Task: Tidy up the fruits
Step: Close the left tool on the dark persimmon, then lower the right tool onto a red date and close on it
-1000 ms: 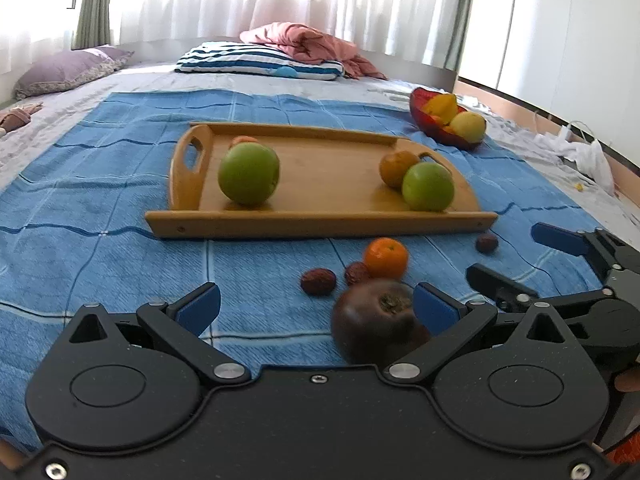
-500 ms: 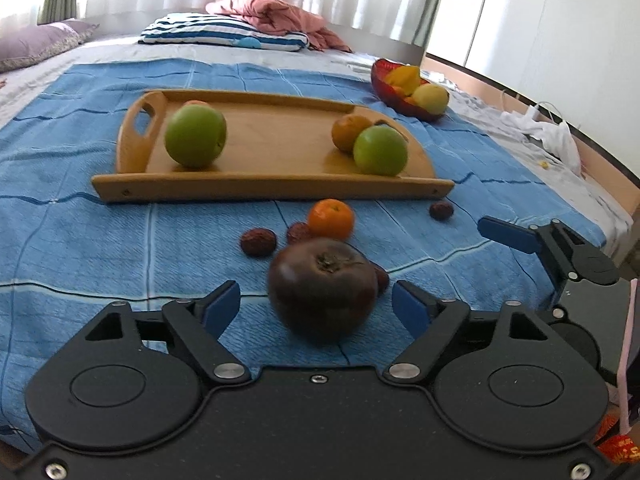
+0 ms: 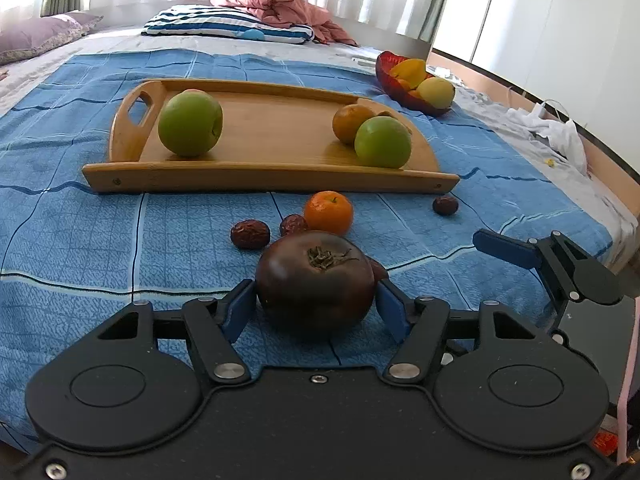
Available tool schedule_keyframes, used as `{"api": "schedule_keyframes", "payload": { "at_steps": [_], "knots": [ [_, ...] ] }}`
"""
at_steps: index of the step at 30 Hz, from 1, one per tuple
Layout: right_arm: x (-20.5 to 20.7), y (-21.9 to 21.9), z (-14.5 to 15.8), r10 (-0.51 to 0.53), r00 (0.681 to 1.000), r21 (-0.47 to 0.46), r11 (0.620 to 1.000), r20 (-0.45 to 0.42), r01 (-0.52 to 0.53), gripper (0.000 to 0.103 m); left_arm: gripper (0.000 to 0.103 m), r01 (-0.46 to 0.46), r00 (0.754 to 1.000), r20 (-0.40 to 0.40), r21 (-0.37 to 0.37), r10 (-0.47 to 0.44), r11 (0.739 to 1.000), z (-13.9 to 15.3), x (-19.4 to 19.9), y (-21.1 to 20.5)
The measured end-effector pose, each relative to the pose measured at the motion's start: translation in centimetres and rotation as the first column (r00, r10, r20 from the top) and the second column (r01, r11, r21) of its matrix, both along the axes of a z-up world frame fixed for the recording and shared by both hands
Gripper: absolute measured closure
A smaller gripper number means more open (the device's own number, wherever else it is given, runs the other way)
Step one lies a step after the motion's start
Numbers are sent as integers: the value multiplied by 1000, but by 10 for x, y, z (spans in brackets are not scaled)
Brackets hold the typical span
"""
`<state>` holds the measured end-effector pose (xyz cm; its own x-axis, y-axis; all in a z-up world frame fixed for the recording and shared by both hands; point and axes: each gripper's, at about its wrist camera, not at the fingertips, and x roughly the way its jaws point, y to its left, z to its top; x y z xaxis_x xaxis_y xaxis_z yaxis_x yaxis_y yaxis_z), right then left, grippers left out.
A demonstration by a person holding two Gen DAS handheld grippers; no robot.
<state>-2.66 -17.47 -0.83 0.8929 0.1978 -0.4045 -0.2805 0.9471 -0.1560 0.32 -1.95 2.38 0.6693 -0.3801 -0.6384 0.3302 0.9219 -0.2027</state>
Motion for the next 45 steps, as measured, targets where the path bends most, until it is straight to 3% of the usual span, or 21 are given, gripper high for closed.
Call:
{"api": "schedule_keyframes", "payload": {
  "at_steps": [10,19,45],
  "knots": [
    [2,4,-2,10,1000,17,1000,-5,-10,0,41,-26,1000,3,8,26,1000,-2,2,-4],
    [3,5,-4,19,1000,60,998,-21,-17,7,42,-38,999,-17,0,38,999,3,1,2],
    [12,19,2,25,998,158,987,-55,-16,70,42,-109,994,4,21,109,994,7,2,19]
  ]
}}
